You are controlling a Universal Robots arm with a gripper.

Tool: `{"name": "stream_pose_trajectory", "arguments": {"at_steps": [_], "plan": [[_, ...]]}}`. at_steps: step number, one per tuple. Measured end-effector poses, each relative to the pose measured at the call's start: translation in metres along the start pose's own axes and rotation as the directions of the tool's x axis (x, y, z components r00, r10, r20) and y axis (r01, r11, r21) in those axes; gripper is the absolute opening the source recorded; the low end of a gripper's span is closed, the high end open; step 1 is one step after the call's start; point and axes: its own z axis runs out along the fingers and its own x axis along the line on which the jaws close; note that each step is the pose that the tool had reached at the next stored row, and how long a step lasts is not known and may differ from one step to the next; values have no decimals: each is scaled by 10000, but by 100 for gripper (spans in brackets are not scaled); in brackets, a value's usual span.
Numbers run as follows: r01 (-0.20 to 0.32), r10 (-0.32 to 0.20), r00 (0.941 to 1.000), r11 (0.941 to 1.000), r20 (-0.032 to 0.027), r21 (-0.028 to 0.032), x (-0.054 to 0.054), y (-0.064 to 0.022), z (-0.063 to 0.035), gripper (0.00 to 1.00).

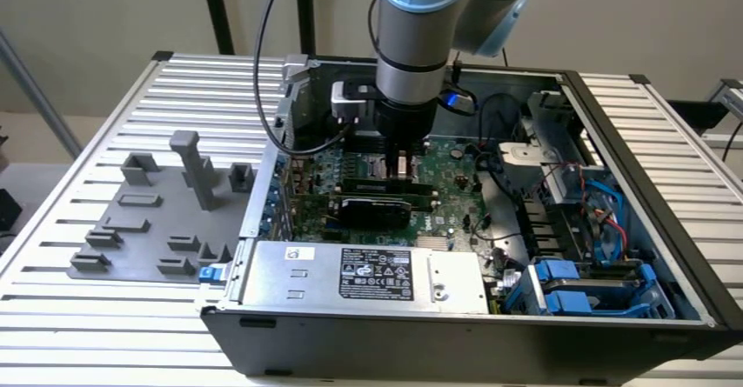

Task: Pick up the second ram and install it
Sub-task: 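Insert the second ram into the second slot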

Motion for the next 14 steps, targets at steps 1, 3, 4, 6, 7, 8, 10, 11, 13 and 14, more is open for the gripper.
{"name": "stream_pose_trajectory", "arguments": {"at_steps": [1, 3, 4, 6, 7, 8, 10, 11, 13, 14], "plan": [[1, -1, 10000, 10000, 0, 16, 0, 2, 0, 14], [4, -4, 10000, 10000, 1, 50, 0, 7, 0, 14], [4, -4, 10000, 10000, 0, 65, 0, 11, 0, 14], [5, -5, 10000, 10000, 0, 92, 0, 18, 0, 14], [5, -5, 10000, 9999, 0, 101, 0, 21, 0, 14], [5, -5, 10000, 9999, 0, 109, 0, 24, 0, 14], [5, -5, 10000, 9999, 1, 122, 0, 29, 0, 14], [6, -6, 10000, 9999, 0, 127, 0, 32, 0, 14], [5, -5, 10000, 9999, 0, 136, 0, 37, 0, 14], [6, -6, 10000, 9999, 1, 141, 0, 39, 0, 14]]}}
